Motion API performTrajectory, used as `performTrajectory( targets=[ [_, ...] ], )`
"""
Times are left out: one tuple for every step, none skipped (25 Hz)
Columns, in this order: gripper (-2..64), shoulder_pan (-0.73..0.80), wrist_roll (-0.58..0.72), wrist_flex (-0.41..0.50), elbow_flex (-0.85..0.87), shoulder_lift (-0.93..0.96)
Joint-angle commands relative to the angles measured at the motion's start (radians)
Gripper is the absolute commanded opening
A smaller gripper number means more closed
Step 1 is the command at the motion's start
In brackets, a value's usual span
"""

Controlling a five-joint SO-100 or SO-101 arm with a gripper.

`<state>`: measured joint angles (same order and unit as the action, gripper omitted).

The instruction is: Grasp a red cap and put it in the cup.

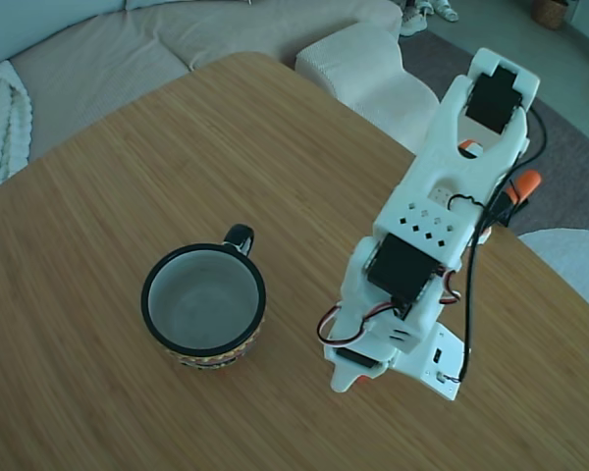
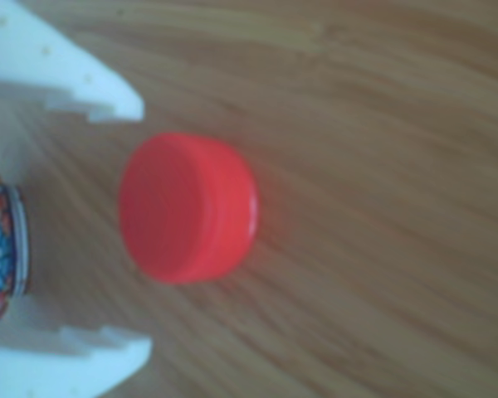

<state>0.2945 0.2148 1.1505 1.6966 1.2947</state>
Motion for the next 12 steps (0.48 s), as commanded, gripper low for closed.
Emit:
performTrajectory(
  targets=[
    [30.7, 0.003, 0.0, -0.011, -0.006, 0.054],
    [30.7, 0.003, -0.002, -0.018, -0.003, 0.054],
    [30.7, 0.003, -0.003, -0.029, 0.006, 0.054],
    [30.7, 0.003, -0.003, -0.038, 0.015, 0.054],
    [30.7, 0.003, -0.003, -0.043, 0.02, 0.054],
    [30.7, 0.003, -0.003, -0.044, 0.02, 0.054],
    [30.7, 0.003, -0.003, -0.044, 0.02, 0.054],
    [30.7, 0.003, -0.005, -0.044, 0.021, 0.054],
    [30.7, 0.002, -0.005, -0.044, 0.025, 0.054],
    [30.7, 0.002, -0.005, -0.046, 0.029, 0.054],
    [30.7, 0.002, -0.005, -0.058, 0.032, 0.054],
    [30.7, 0.002, -0.005, -0.063, 0.032, 0.054]
  ],
)
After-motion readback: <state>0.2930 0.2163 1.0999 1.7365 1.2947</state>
